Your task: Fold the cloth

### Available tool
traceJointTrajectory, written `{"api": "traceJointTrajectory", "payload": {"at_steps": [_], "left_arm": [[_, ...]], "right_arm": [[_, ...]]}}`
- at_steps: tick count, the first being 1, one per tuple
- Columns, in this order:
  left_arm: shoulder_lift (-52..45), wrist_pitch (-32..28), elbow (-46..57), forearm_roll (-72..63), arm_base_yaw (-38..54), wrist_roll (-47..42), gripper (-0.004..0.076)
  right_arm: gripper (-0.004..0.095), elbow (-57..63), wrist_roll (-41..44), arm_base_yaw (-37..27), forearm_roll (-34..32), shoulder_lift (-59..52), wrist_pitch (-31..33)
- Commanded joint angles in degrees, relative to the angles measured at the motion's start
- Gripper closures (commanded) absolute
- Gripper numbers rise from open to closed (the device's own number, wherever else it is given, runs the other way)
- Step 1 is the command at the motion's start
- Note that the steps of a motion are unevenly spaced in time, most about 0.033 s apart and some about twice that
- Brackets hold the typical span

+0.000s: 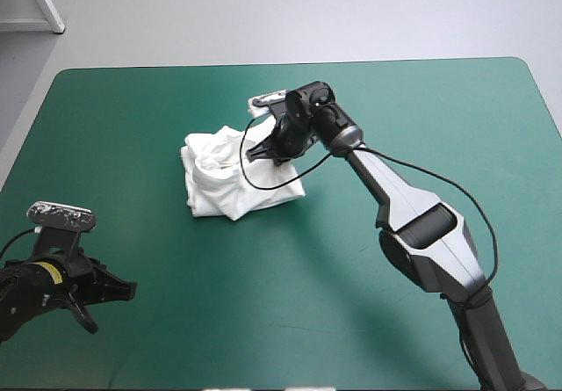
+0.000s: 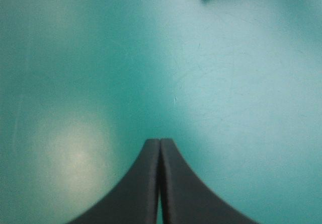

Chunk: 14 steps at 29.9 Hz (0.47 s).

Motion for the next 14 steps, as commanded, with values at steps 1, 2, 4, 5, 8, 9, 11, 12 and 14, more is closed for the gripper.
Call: {"api": "traceJointTrajectory", "payload": {"at_steps": [1, 2, 4, 5, 8, 9, 11, 12, 14], "left_arm": [[-0.1, 1.7, -1.4, -0.1, 0.1, -0.2, 0.0734], [-0.1, 1.7, -1.4, -0.1, 0.1, -0.2, 0.0734], [-0.1, 1.7, -1.4, -0.1, 0.1, -0.2, 0.0734], [-0.1, 1.7, -1.4, -0.1, 0.1, -0.2, 0.0734], [-0.1, 1.7, -1.4, -0.1, 0.1, -0.2, 0.0734], [-0.1, 1.7, -1.4, -0.1, 0.1, -0.2, 0.0734], [-0.1, 1.7, -1.4, -0.1, 0.1, -0.2, 0.0734], [-0.1, 1.7, -1.4, -0.1, 0.1, -0.4, 0.0734], [-0.1, 1.7, -1.4, -0.1, 0.1, -0.6, 0.0734]], "right_arm": [[0.0926, -1.8, 0.4, -4.4, -6.4, -7.2, 0.7], [0.0926, -1.8, 0.4, -5.7, -6.6, -7.7, 0.7], [0.0926, -1.7, 0.5, -9.2, -6.6, -8.6, 0.8], [0.0926, -1.5, 0.6, -11.3, -6.9, -8.8, 0.8], [0.0926, -0.7, 0.7, -17.2, -9.0, -10.0, 0.8], [0.0926, -0.1, 0.7, -19.4, -10.1, -10.5, 0.8], [0.0926, 1.4, 0.7, -23.5, -11.6, -11.3, 0.8], [0.0926, 2.4, 0.7, -25.8, -12.0, -11.8, 0.8], [0.0926, 4.6, 0.5, -29.9, -12.4, -12.8, 0.8]]}}
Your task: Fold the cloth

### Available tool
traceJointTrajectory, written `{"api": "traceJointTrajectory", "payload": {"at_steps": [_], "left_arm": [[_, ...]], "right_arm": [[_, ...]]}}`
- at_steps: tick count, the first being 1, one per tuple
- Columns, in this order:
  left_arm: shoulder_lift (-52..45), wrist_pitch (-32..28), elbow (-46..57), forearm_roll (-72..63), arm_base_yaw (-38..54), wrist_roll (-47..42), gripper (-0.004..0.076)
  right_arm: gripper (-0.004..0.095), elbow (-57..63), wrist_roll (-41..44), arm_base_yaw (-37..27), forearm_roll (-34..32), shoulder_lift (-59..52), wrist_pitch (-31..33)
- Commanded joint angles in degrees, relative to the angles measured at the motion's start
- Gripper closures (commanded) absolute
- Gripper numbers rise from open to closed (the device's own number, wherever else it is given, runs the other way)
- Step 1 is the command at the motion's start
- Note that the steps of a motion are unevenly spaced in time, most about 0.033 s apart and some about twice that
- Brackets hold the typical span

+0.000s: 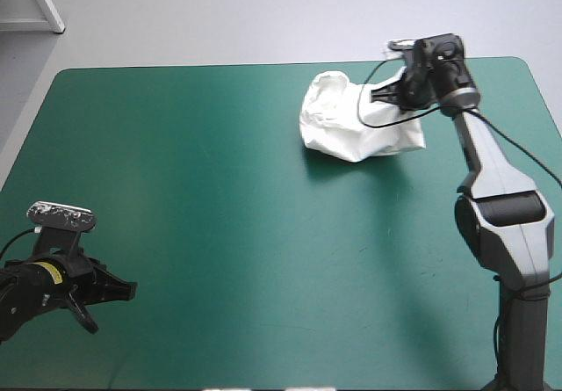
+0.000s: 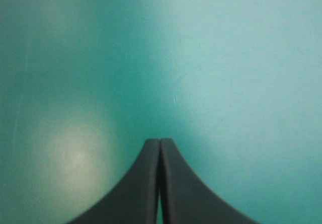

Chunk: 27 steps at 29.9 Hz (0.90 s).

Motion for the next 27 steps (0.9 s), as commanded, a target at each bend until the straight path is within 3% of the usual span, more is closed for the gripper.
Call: {"api": "traceJointTrajectory", "payload": {"at_steps": [1, 7, 13, 14, 16, 17, 20, 21, 23, 27], "left_arm": [[-0.1, 1.7, -1.4, -0.1, 0.1, -0.5, 0.0734], [-0.1, 1.7, -1.4, -0.1, 0.1, -0.5, 0.0734], [-0.1, 1.7, -1.4, -0.1, 0.1, -0.5, 0.0734], [-0.1, 1.7, -1.4, -0.1, 0.1, -0.5, 0.0734], [-0.1, 1.7, -1.4, -0.1, 0.1, -0.5, 0.0734], [-0.1, 1.7, -1.4, -0.1, 0.1, -0.5, 0.0734], [-0.1, 1.7, -1.4, -0.1, 0.1, -0.5, 0.0734], [-0.1, 1.7, -1.4, -0.1, 0.1, -0.5, 0.0734], [-0.1, 1.7, -1.4, -0.1, 0.1, -0.5, 0.0734], [-0.1, 1.7, -1.4, -0.1, 0.1, -0.5, 0.0734]], "right_arm": [[0.0926, 2.2, -0.2, -7.8, -2.4, -6.3, 0.3], [0.0926, 10.2, -1.1, -18.2, -2.0, -8.7, 0.3], [0.0881, 13.8, -1.1, -25.1, 4.4, -9.4, 0.3], [0.0831, 13.8, -1.1, -25.7, 5.5, -9.4, 0.3], [0.0625, 13.8, -1.1, -26.2, 6.7, -9.4, 0.3], [0.0461, 13.8, -1.2, -26.3, 6.8, -9.6, 0.3], [0.0103, 13.8, -0.9, -26.5, 6.6, -10.4, 0.3], [0.0037, 13.8, -0.7, -26.5, 6.5, -10.8, 0.3], [-0.0031, 13.8, -0.1, -26.6, 6.5, -12.1, 0.3], [0.0006, 13.8, 0.0, -26.6, 6.4, -15.3, 0.2]]}}
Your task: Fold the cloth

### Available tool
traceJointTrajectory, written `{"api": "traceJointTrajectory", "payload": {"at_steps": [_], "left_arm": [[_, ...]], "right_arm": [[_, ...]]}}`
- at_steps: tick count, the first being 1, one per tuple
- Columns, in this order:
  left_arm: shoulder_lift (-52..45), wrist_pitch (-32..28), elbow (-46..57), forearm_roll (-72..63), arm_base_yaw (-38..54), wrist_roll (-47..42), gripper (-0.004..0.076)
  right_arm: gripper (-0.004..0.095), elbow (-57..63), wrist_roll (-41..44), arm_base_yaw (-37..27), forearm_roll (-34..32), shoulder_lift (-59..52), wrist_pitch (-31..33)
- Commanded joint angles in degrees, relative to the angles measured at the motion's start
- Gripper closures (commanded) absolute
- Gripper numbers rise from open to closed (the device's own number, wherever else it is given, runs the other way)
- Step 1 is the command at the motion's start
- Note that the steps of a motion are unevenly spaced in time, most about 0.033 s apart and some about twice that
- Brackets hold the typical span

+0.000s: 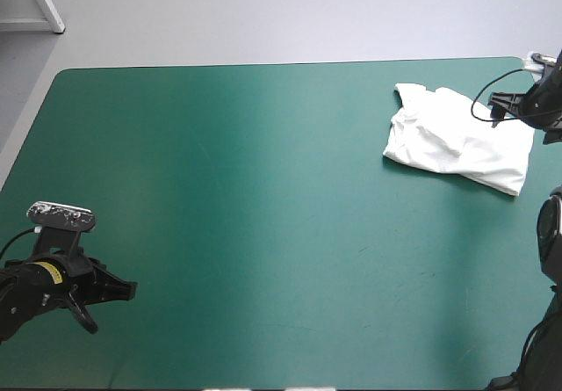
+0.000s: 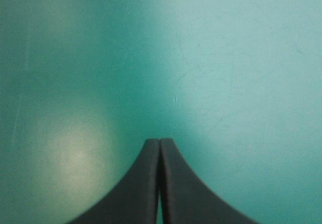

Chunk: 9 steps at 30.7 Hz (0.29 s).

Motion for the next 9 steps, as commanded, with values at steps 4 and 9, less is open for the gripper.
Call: {"api": "traceJointTrajectory", "payload": {"at_steps": [4, 9], "left_arm": [[-0.1, 1.7, -1.4, -0.1, 0.0, -0.5, 0.0734], [-0.1, 1.7, -1.4, -0.1, 0.0, -0.5, 0.0734]], "right_arm": [[0.0051, -1.5, 0.0, -0.6, 1.3, -8.7, 0.3], [0.0094, -1.5, 0.0, -0.6, 3.0, -10.9, 0.3]]}}
